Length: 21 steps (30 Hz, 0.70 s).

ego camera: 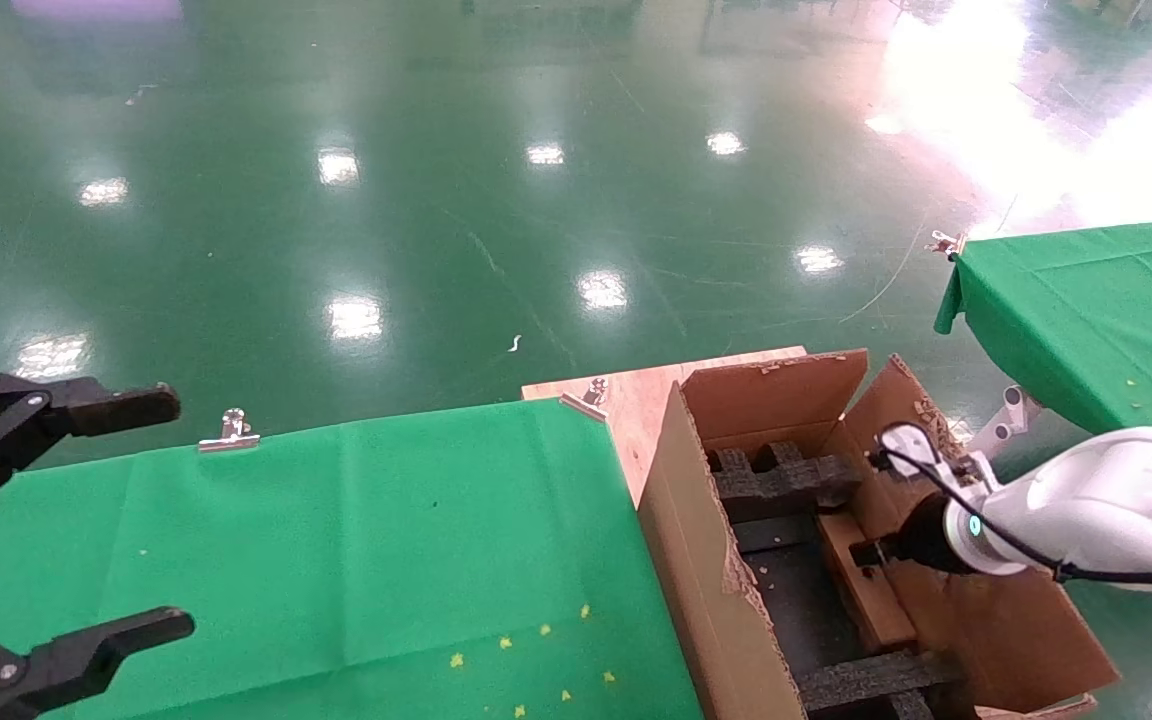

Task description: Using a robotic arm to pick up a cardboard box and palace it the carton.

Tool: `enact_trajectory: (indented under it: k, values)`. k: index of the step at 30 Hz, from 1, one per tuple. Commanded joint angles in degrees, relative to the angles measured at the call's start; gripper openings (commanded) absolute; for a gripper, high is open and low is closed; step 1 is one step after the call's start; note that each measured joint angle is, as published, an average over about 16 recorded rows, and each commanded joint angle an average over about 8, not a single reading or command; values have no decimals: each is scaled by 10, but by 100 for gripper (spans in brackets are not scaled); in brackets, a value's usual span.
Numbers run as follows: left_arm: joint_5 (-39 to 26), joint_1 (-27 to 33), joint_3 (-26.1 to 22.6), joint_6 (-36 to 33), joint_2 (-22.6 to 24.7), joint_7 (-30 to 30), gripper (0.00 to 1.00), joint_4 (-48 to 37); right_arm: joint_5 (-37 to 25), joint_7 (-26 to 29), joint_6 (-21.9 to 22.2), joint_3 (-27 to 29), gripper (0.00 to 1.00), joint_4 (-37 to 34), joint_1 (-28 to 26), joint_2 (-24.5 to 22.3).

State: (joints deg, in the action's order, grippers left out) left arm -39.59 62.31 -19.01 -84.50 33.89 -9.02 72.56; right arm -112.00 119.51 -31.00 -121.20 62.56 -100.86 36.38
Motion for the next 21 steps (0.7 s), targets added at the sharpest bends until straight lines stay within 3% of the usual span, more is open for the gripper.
enact_trajectory:
  k: [1,11,21]
  values:
    - [0,0,0,0,0,0,100,0,-3,1,1,2,100,5,-6,-4]
    - [0,0,0,0,0,0,100,0,-3,-24,14,41,100,93,-109,-40]
    - [0,0,0,0,0,0,100,0,42,-66,28,76,100,151,-183,-56]
